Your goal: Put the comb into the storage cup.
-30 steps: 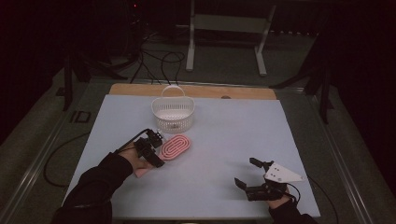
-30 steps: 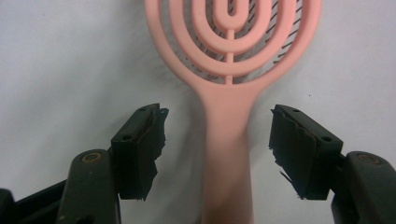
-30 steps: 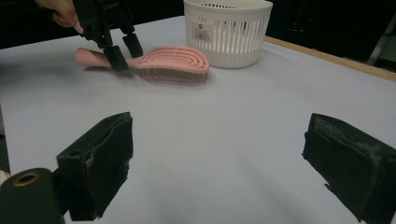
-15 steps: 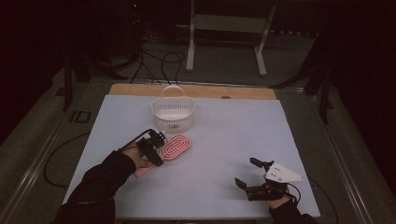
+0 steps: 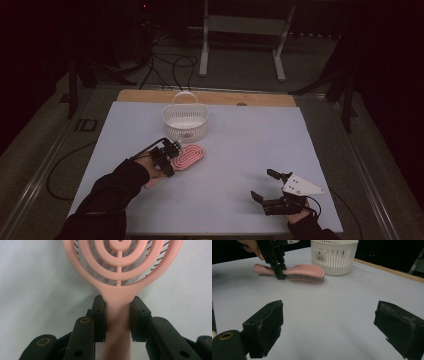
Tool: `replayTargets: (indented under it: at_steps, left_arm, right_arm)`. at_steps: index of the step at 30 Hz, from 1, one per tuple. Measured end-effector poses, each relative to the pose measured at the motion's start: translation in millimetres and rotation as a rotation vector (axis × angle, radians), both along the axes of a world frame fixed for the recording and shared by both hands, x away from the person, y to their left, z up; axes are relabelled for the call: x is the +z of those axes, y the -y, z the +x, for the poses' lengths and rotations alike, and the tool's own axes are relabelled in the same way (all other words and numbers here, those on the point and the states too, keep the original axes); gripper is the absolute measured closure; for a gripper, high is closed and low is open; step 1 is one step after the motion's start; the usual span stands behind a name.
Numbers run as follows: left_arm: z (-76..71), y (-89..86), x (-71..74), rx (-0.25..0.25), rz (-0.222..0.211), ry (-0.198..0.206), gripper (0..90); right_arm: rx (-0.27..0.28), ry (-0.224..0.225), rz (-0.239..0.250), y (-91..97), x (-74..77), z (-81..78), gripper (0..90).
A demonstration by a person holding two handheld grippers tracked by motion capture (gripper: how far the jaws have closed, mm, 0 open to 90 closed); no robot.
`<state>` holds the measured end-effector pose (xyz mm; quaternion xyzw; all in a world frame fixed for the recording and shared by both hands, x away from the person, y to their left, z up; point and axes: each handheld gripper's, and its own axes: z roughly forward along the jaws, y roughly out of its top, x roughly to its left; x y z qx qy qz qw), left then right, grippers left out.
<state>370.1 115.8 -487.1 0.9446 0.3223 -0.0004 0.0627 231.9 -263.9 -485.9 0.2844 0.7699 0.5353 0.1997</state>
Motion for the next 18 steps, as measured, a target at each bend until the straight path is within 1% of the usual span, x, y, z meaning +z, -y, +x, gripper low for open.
replayTargets:
  at_steps: [3,6,10,14,16,17,18]
  left_arm:
    - [0.4,0.0,-0.2,0.016,-0.003,-0.005,70.2]
    - [-0.3,-1.5,-0.3,0.008,-0.012,0.003,70.4]
    - [-3.8,-6.1,-0.9,0.014,-0.047,0.026,70.6]
    - [-7.7,-8.2,-0.8,-0.005,-0.057,0.059,70.7]
    - [-9.9,-9.1,-0.4,-0.007,-0.064,0.073,70.7]
    - [-11.2,-9.8,0.0,-0.020,-0.064,0.082,70.8]
    - [-12.6,-10.4,0.2,-0.005,-0.078,0.085,70.7]
  right_arm:
    - [-0.001,-0.006,-0.002,0.1,-0.5,0.2,8.4]
    - [-0.002,-0.004,0.000,0.4,-0.3,0.2,8.3]
    - [-0.005,-0.004,-0.001,0.8,-0.5,0.5,8.4]
    - [-0.008,-0.007,-0.001,0.9,-0.7,0.9,8.4]
    - [-0.010,0.000,0.000,1.0,0.0,0.9,8.4]
    - [-0.011,0.001,0.002,1.2,0.2,0.7,8.4]
    - [-0.012,-0.001,0.005,1.5,0.1,0.9,8.4]
